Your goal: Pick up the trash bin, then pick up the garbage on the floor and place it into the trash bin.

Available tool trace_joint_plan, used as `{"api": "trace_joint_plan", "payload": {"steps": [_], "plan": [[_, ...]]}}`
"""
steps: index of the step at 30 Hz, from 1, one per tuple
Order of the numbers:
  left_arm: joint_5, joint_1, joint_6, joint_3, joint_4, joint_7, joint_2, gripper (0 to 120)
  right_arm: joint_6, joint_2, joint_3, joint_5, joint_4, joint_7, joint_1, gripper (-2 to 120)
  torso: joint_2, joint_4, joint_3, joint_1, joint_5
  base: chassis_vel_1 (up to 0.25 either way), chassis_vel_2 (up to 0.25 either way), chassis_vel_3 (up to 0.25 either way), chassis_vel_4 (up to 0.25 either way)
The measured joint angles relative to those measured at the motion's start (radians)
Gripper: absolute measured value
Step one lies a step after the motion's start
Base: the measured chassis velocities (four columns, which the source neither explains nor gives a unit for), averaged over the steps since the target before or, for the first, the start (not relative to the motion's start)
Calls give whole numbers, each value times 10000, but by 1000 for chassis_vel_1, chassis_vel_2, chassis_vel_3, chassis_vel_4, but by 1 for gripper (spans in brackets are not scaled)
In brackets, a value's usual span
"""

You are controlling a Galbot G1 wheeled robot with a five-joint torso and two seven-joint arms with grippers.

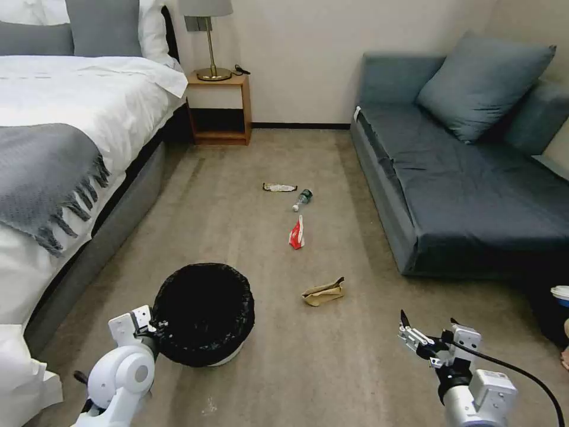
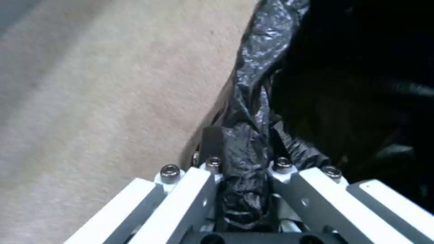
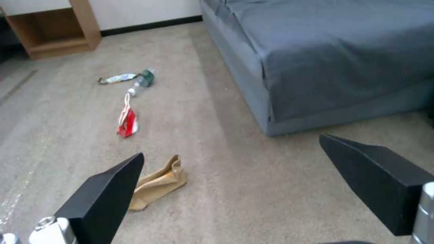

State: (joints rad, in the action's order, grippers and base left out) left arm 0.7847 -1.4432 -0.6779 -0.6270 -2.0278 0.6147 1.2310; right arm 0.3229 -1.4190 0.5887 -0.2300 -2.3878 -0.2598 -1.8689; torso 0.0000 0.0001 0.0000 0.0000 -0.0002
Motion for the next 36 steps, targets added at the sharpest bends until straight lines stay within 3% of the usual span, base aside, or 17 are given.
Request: {"api": "trace_joint_plan", "payload": {"steps": [4,6,8,11,24,29,36], "plan": [[-613,-152,163,-49,-271,-43,58,1,4,-11,-53,8,39,0,35,100,0,-3,0,0,1,0,0,0,0],[-2003,-400,581,-77,-374,-260,213,1,32,-20,-47,8,136,0,140,100,0,-1,0,0,1,0,0,0,0],[-2406,-509,732,-82,-413,-306,279,1,36,-22,-43,-1,172,0,172,100,0,0,0,0,2,0,0,0,0],[-3704,-846,1332,-86,-533,-476,545,1,21,-19,-58,-117,280,-2,244,100,0,0,0,0,0,0,0,0,0],[-5255,-1461,2140,-172,-1491,-544,812,1,-181,-11,-173,-487,423,179,402,100,0,0,0,0,2,0,0,0,0],[-6122,-1496,2752,-236,-1504,-492,982,1,-137,-19,-174,-526,480,170,428,100,0,0,0,0,5,0,0,0,0],[-6284,-1593,2933,-192,-1507,-482,1050,1,-136,-23,-159,-594,504,226,436,100,0,-1,0,0,2,0,0,0,0]]}}
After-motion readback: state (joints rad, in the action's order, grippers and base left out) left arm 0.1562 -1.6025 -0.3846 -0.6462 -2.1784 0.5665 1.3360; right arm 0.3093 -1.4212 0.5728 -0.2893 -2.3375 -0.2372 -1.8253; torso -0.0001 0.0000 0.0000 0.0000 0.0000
